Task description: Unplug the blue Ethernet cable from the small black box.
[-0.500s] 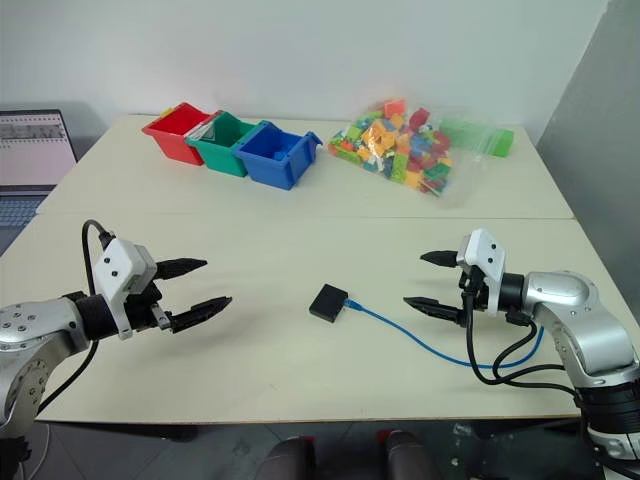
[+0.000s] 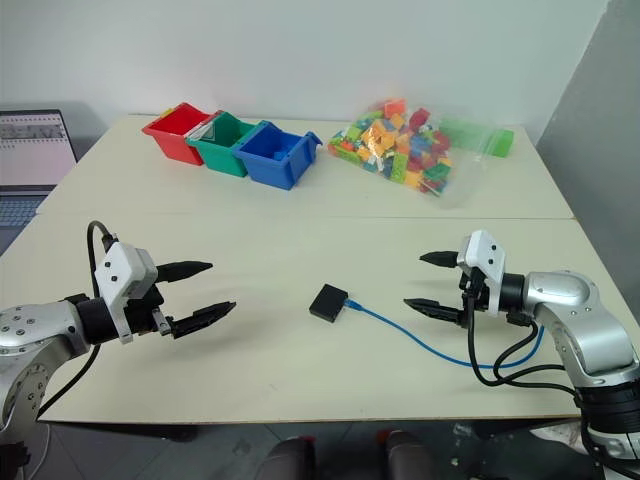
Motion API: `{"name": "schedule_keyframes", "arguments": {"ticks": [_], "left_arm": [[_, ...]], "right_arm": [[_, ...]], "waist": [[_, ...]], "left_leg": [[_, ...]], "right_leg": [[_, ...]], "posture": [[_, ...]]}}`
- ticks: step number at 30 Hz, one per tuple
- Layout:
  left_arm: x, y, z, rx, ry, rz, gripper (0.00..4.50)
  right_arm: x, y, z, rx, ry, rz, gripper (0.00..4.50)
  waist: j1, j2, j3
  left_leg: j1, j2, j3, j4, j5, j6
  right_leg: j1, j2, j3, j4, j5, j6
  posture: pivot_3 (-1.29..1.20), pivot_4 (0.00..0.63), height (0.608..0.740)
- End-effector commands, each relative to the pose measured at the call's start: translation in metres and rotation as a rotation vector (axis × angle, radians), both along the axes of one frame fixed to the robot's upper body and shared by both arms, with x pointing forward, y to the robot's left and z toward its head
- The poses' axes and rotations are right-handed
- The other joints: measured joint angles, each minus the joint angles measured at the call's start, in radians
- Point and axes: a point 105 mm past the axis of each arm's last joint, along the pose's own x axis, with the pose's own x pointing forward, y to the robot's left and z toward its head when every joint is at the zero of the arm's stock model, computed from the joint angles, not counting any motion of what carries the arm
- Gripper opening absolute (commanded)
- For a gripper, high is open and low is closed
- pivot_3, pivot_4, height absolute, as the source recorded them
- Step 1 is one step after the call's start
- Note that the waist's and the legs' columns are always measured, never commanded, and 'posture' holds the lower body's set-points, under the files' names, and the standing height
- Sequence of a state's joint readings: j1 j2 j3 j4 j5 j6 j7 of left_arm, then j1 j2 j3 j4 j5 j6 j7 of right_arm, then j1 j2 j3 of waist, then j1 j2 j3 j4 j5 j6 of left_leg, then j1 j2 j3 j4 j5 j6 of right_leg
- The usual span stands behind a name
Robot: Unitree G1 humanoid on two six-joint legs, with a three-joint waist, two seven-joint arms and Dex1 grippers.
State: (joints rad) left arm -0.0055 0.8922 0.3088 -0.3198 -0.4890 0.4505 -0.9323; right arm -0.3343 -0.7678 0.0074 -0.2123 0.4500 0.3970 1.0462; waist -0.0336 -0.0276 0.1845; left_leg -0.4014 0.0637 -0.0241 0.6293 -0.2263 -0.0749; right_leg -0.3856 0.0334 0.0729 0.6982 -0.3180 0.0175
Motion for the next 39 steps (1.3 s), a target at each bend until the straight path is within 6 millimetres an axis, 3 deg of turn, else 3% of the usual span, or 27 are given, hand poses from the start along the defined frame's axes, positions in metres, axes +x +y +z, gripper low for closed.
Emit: {"name": "schedule_keyframes", "arguments": {"ticks": [1,6,11,17,20,24,26,34,36,39], "left_arm": [[-0.008,-0.007,0.002,0.02,0.0,-0.06,4.5],[-0.018,-0.014,-0.006,-0.012,0.05,-0.166,4.5],[-0.03,-0.022,-0.018,0.037,0.102,-0.268,4.5],[-0.032,-0.032,-0.019,0.031,0.101,-0.312,4.5],[-0.033,-0.032,-0.019,0.021,0.113,-0.317,4.5],[-0.034,-0.033,-0.02,0.002,0.132,-0.32,4.5],[-0.033,-0.033,-0.021,-0.009,0.145,-0.308,4.5],[-0.026,-0.032,-0.03,-0.107,0.234,-0.255,4.5],[-0.027,-0.034,-0.033,-0.154,0.283,-0.254,4.5],[-0.03,-0.041,-0.034,-0.268,0.361,-0.259,4.5]], "right_arm": [[-0.001,0.015,-0.001,0.013,-0.008,0.014,4.49],[0.008,0.057,-0.024,0.029,-0.017,-0.025,4.49],[0.024,0.083,-0.055,-0.008,-0.001,-0.117,4.49],[0.031,0.092,-0.078,-0.081,0.034,-0.136,4.49],[0.031,0.091,-0.081,-0.096,0.038,-0.131,4.05],[0.027,0.092,-0.083,-0.101,0.05,-0.12,3.15],[0.027,0.093,-0.082,-0.103,0.042,-0.118,2.49],[0.029,0.097,-0.073,-0.135,-0.042,-0.07,0.61],[0.029,0.097,-0.072,-0.143,-0.062,-0.053,0.22],[0.028,0.099,-0.061,-0.157,-0.153,-0.001,0.15]], "waist": [[-0.001,0.0,0.0],[-0.004,0.0,0.0],[-0.004,0.0,0.0],[0.001,0.0,0.0],[0.001,0.0,0.0],[0.0,0.0,0.0],[0.0,0.0,0.0],[0.0,0.0,0.0],[0.0,0.0,0.0],[0.0,0.0,0.0]], "left_leg": [[0.0,0.0,0.0,0.0,0.0,0.0],[0.0,0.001,-0.001,0.0,0.0,0.0],[0.0,0.0,0.0,0.0,0.0,0.0],[-0.001,0.0,0.0,0.0,0.0,0.0],[-0.001,0.0,0.0,0.0,0.0,0.0],[0.0,0.0,0.0,0.0,0.0,0.0],[0.0,0.0,0.0,0.0,0.0,0.0],[0.0,0.0,0.0,0.0,0.0,0.0],[0.0,0.0,0.0,0.0,0.0,0.0],[-0.001,0.0,0.0,0.0,0.0,0.0]], "right_leg": [[0.0,0.0,0.0,0.0,0.0,0.0],[0.0,0.0,0.0,0.001,0.0,0.0],[-0.001,0.0,0.001,0.001,0.0,0.0],[-0.002,0.0,0.0,0.001,0.0,-0.001],[-0.002,0.0,0.0,0.001,0.0,-0.001],[-0.002,0.0,0.0,0.001,0.0,0.0],[-0.002,0.0,0.0,0.001,0.0,0.0],[-0.002,0.0,0.0,0.002,0.0,0.0],[-0.002,0.0,0.0,0.002,0.0,0.0],[-0.002,0.0,0.0,0.002,0.0,0.0]], "posture": [[0.0,0.15,0.74],[0.0,0.15,0.74],[0.0,0.15,0.74],[0.0,0.15,0.74],[0.0,0.15,0.74],[0.0,0.15,0.74],[0.0,0.15,0.74],[0.0,0.15,0.74],[0.0,0.15,0.74],[0.0,0.15,0.74]]}}
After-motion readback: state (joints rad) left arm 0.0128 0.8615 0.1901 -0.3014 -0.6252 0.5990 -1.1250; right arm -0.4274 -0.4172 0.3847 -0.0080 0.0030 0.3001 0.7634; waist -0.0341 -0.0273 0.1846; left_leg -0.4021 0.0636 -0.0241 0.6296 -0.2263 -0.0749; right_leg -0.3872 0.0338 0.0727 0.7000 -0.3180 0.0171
